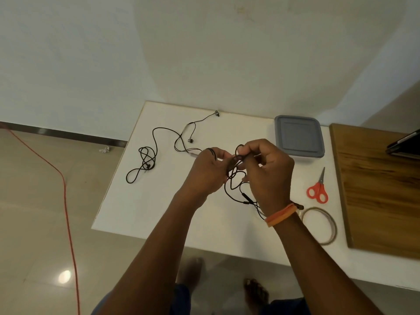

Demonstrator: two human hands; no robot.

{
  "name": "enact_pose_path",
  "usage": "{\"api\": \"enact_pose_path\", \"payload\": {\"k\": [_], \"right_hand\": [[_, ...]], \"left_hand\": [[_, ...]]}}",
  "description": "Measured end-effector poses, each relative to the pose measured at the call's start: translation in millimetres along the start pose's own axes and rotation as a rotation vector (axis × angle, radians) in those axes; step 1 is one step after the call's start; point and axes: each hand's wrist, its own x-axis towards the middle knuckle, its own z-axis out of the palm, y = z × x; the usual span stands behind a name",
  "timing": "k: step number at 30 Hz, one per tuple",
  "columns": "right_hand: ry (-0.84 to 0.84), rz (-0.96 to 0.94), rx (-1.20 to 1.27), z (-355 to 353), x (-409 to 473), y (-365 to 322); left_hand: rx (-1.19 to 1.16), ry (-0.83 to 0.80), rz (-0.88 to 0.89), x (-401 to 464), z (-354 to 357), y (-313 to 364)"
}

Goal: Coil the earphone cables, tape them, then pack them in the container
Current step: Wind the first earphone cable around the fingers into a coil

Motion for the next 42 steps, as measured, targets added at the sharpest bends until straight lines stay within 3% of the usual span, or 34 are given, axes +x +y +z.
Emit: {"api": "enact_pose_path", "payload": {"k": [3,12,17,22,27,33,35,38,42], "right_hand": [[-0.124,0.200,0.249,-3.4,6.0,-1.6],[-0.356,0.260,0.252,-16.1,13.7,5.5],[-0.401,0.425,0.514,-22.2,16.8,2.4],[-0.458,0.423,0.433,-24.7,17.2,3.1],[-0.432,0.486,0.596,-27.0,20.4,8.5],[-0.484,0.763,0.829,-27.6,21.8,11.2],[-0.494,0.783,0.671,-30.9,23.7,9.7],[-0.567,0.563,0.127,-35.1,22.6,8.3],[-0.605,0.398,-0.086,-36.4,21.7,10.9]], "left_hand": [[0.045,0.021,0.022,2.0,-3.0,-4.9],[0.245,0.173,0.097,6.6,-3.4,-12.7],[0.323,0.193,0.133,5.9,-3.9,-15.7],[0.359,0.204,0.157,5.8,-4.9,-17.2],[0.303,0.261,0.157,7.7,-8.3,-15.1],[0.309,0.334,0.203,5.9,-9.9,-12.4],[0.322,0.365,0.217,4.7,-12.2,-11.9],[0.332,0.413,0.234,4.5,-15.6,-12.9],[0.332,0.446,0.230,6.3,-17.4,-15.6]]}}
